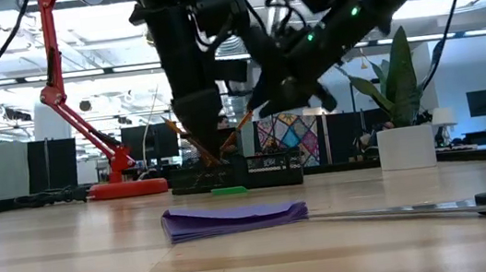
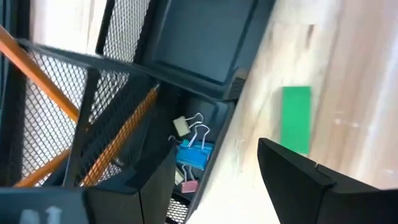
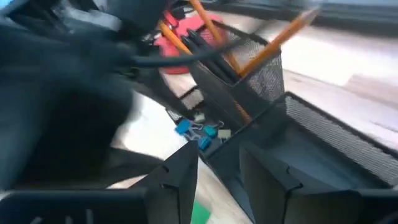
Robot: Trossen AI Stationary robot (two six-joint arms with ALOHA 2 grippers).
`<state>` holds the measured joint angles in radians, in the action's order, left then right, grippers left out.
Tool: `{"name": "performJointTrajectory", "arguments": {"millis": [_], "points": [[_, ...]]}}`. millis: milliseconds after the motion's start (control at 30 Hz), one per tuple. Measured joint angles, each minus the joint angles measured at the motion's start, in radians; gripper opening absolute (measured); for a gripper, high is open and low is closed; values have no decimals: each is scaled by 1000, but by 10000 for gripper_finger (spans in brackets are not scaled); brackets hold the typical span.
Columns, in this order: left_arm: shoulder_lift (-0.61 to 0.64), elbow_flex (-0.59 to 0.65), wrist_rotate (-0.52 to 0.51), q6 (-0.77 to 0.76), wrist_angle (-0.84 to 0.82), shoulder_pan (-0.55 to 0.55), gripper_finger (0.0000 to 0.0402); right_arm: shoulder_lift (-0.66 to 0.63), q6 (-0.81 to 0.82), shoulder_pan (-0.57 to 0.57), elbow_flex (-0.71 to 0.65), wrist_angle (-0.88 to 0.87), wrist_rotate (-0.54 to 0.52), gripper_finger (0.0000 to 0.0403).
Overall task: Pick and place office supplies into organizer
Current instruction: Put the blue binder clip into the black desk organizer
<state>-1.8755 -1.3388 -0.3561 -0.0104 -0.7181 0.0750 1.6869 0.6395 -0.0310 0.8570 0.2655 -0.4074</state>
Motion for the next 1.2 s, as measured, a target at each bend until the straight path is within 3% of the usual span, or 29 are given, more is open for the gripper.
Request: {"name": "performJointTrajectory", "arguments": {"millis": [300, 500, 1000, 1200], "points": [[93, 0, 12, 27, -13, -12, 217, 46, -4, -48, -36, 134, 84, 113], [114, 0, 33, 27, -15, 14, 217, 54, -18, -83, -34, 272, 233, 113], [110, 0, 39, 62, 22, 67, 217, 70, -55, -88, -34, 356, 275, 113], [109, 0, 110, 106, 64, 65, 217, 70, -68, -90, -11, 333, 271, 113]]}}
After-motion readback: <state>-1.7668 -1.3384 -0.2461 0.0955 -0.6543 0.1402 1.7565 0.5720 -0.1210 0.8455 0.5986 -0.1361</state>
